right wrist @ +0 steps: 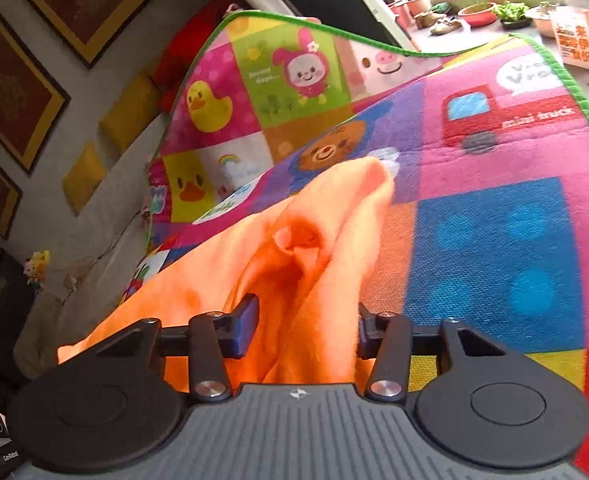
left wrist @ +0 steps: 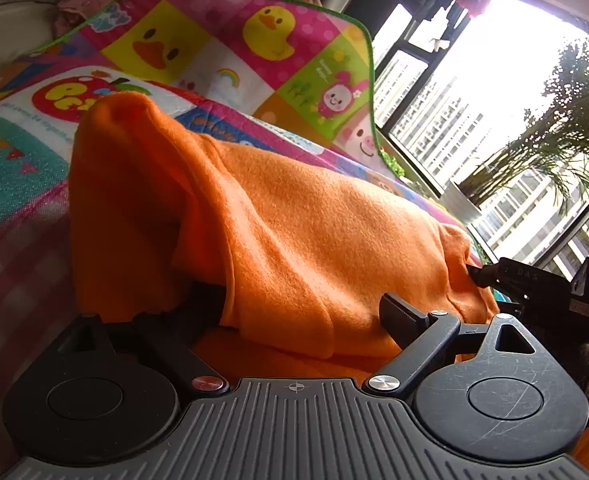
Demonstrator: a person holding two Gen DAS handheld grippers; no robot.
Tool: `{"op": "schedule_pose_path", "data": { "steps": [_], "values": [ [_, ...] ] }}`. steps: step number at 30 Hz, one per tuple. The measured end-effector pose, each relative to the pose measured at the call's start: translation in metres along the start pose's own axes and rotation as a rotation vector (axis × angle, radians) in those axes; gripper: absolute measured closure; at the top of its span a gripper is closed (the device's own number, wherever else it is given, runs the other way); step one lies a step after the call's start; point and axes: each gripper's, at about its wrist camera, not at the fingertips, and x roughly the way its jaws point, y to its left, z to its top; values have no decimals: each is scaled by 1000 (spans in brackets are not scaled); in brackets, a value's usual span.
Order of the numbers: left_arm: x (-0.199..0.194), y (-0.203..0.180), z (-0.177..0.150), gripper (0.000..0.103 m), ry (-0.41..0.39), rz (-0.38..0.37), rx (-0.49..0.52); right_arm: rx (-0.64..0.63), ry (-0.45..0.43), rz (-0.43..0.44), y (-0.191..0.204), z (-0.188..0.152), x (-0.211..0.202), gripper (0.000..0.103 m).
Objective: Fold clothes
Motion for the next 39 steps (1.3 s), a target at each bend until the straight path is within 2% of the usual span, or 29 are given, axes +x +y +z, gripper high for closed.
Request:
{"op": "schedule_pose_path", "data": {
  "steps": [1,2,5,7,11,13,15,17,21,25,28,32,35,37,38,39],
  "values": [
    [-3,-1,2,11,-7,-3,0,-68,-6,-17,13,-1,1,78],
    [-7,-1,4,12,-15,-5,0,-180,-42,-36,31,-3,-3,82],
    [-27,-8,16,12,-78,-12,29,-518,-147,-92,85,-10,-13,84],
    [-41,-15,28,12,-128,-8,53,-745,-173,-121,119,-25,-12,84],
    [-50,-30,52,17,-174,-41,79,-1089,-107,-140,159,-71,12,84],
    [-51,-39,62,19,-180,-63,85,-1222,-89,-158,165,-95,22,84],
    [-57,-46,68,20,-202,-96,90,-1309,-113,-178,167,-110,28,83],
    [-67,-47,72,19,-226,-121,85,-1286,-112,-166,163,-105,26,83],
    [-84,-38,74,20,-268,-92,75,-1157,-81,-145,147,-81,21,83],
    [-110,-35,78,20,-340,-92,74,-1126,-59,-169,131,-81,22,82],
    [-112,-44,83,19,-350,-103,111,-1114,-50,-172,124,-84,22,82],
    [-65,-50,75,18,-233,-76,186,-1058,-45,-154,121,-79,18,82],
    [-16,-29,51,27,-58,-44,109,-910,-9,-107,111,-61,12,82],
    [10,-14,30,27,50,-47,54,-781,-10,-54,106,-43,6,83],
    [17,-11,22,27,78,-50,50,-723,-13,-29,104,-34,4,84],
    [16,-13,15,27,79,-55,70,-753,-44,-18,112,-33,0,84]
  ]
}}
